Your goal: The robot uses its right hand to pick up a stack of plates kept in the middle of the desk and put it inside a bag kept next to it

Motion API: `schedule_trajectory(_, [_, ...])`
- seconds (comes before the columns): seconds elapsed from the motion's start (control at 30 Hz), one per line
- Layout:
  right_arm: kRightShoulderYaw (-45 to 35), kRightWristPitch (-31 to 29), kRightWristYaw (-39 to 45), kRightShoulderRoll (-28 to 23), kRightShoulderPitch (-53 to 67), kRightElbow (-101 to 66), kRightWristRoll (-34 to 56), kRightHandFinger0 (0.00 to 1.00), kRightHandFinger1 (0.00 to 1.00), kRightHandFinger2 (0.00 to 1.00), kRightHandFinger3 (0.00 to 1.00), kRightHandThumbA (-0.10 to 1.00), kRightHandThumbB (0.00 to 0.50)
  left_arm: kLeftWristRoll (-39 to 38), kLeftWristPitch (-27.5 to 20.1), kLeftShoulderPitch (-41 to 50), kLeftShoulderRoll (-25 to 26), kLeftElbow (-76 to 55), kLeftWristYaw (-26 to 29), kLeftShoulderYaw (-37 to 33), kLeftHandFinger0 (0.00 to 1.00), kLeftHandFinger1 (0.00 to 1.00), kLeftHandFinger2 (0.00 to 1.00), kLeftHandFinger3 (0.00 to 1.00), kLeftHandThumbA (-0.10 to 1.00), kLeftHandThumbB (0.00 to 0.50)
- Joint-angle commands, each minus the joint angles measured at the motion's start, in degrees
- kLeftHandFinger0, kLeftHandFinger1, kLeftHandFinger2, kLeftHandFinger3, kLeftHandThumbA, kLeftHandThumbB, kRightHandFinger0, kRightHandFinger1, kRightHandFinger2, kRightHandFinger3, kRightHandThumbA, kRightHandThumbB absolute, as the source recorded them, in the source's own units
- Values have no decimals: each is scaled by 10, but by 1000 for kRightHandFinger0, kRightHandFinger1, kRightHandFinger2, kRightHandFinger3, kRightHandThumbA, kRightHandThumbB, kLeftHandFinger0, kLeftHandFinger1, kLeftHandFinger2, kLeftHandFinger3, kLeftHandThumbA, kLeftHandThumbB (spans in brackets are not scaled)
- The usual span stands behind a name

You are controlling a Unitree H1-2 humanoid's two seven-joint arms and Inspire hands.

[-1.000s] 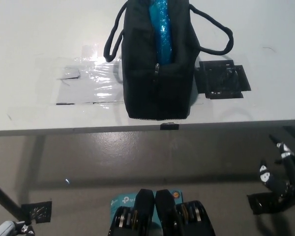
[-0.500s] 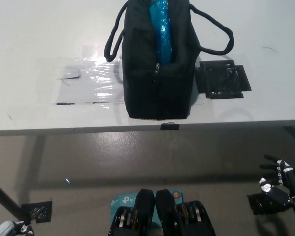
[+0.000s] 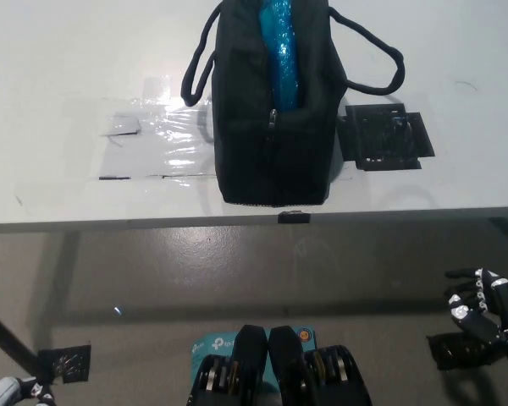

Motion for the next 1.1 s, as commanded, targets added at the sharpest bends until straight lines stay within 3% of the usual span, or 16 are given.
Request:
schedule_trajectory(0.0, [1,-4,-35,-12,-11,-18,15,278,346,477,662,322,206,-3,8,-7,16,-13,-13,1,965,976,1000,1000,13,0])
schedule_trajectory(0.1, [8,-11,-40,-16,-15,-10,10,251,316,434,624,339,202,-9,8,4,12,-17,-5,7,890,938,987,995,25,18])
schedule_trajectory(0.33, [10,-13,-43,-24,-5,-16,27,219,293,425,593,295,194,4,8,2,7,-20,-6,-2,907,924,969,966,81,16])
schedule_trajectory(0.47, [13,0,-44,-30,3,-26,21,243,308,438,644,319,189,9,8,-4,10,-11,-11,-9,914,944,994,993,138,19])
schedule_trajectory(0.67, [18,8,-45,-35,5,-27,21,215,299,446,608,294,198,11,8,-6,11,-12,-11,-15,933,935,981,981,86,0])
schedule_trajectory(0.77, [28,22,-41,-41,7,-33,13,251,319,471,662,313,199,6,8,-4,10,-13,-5,-14,916,924,974,985,95,0])
schedule_trajectory(0.93, [37,29,-46,-43,8,-37,11,234,312,481,660,292,202,2,8,-9,14,-10,-1,-14,933,943,982,1000,159,0])
schedule_trajectory(1.07, [45,33,-47,-49,6,-41,7,231,309,468,666,304,212,-1,8,-10,25,-15,-7,-21,865,929,985,1000,242,1])
